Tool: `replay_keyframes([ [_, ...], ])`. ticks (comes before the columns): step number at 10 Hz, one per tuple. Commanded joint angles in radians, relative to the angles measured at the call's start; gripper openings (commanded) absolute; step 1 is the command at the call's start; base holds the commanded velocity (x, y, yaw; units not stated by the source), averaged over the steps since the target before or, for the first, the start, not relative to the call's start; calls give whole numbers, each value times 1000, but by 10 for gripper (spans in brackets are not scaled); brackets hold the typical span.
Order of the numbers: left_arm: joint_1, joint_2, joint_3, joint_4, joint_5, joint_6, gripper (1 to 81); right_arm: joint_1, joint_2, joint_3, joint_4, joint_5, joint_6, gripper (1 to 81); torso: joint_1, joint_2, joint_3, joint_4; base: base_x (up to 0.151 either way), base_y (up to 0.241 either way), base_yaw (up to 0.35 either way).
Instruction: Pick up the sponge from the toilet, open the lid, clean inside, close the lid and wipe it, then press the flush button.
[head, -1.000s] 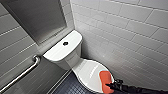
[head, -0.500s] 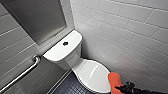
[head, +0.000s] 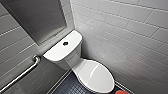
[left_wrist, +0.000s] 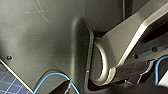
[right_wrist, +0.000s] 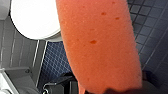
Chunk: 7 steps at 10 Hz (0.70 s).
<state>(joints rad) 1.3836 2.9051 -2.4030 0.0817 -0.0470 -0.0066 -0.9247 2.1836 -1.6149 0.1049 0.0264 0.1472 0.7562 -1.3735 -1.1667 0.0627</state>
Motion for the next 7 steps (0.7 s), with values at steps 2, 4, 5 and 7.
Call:
replay_keyframes([
  [2, -82, -196, 283, -45, 78, -27, 811, -168, -43, -32, -5, -31, -6, 10, 0, 0, 0, 0, 0, 0, 0],
  [4, -128, -228, 356, -53, 78, -29, 811, -263, -6, -86, -10, -2, -11, 10, 0, 0, 0, 0, 0, 0, 0],
  [5, -148, -239, 378, -57, 79, -35, 811, -305, 14, -106, -25, 0, -11, 10, 0, 0, 0, 0, 0, 0, 0],
  [7, -180, -263, 436, -72, 79, -35, 811, -387, 46, -129, -56, 53, -11, 10, 0, 0, 0, 0, 0, 0, 0],
])
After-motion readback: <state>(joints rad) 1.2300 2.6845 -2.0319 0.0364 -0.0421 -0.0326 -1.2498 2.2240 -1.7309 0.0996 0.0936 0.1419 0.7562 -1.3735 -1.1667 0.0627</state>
